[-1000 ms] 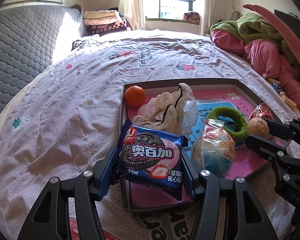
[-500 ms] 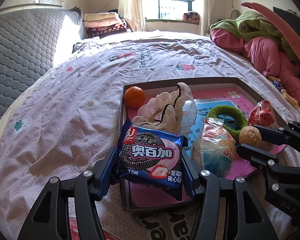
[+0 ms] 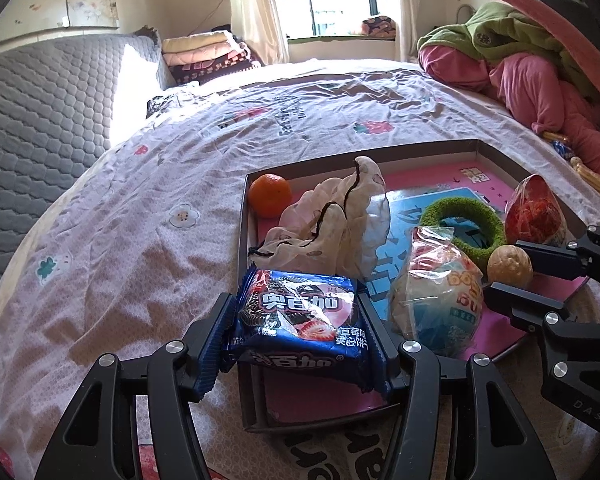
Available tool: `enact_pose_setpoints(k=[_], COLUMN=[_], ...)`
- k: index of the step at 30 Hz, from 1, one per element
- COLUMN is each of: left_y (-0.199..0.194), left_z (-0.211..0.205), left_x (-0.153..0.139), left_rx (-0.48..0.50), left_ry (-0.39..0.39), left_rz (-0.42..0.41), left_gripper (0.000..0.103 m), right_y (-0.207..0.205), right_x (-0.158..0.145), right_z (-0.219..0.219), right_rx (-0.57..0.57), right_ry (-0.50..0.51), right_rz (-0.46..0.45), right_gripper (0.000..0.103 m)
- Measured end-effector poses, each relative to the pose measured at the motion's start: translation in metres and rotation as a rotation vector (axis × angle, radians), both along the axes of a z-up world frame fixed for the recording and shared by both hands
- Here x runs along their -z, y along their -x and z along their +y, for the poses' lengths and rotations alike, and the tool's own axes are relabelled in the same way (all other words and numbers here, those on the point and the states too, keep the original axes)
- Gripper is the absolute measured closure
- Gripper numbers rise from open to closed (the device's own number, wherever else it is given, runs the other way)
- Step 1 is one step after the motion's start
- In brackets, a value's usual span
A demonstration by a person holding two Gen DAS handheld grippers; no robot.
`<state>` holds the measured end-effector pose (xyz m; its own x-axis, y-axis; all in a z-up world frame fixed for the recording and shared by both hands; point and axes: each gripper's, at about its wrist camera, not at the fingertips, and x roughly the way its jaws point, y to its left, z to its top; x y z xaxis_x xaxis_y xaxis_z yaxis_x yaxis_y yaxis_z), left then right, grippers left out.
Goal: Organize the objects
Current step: 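Release the biscuit pack with the left gripper while the right gripper releases the ball in the tray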
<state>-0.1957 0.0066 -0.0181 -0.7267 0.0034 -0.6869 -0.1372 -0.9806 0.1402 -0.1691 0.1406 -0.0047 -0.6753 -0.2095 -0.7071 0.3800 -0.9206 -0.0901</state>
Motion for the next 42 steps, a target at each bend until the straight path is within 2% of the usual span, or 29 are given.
enact_pose_setpoints(k=[13, 29, 42], left_y=[-0.001, -0.004, -0.008], left_z=[0.003, -0.001, 0.0], left_x=[-0.001, -0.006, -0.011], left_rx=[0.016, 0.021, 0.052], left_ry=[0.049, 0.001, -0.044], left_rz=[-0.037, -0.08, -0.108], left_gripper=[0.041, 0.041, 0.041], right_y=[0.001, -0.001, -0.004], right_x=[0.0, -0.007, -0.011], right_z=[0.0, 0.006, 0.008], right_rx=[-0.004, 0.008, 0.015], right_ry=[0.004, 0.022, 0.035], right_rz=[-0.011, 0.0, 0.011], right_gripper=[0.068, 0.067, 0.062])
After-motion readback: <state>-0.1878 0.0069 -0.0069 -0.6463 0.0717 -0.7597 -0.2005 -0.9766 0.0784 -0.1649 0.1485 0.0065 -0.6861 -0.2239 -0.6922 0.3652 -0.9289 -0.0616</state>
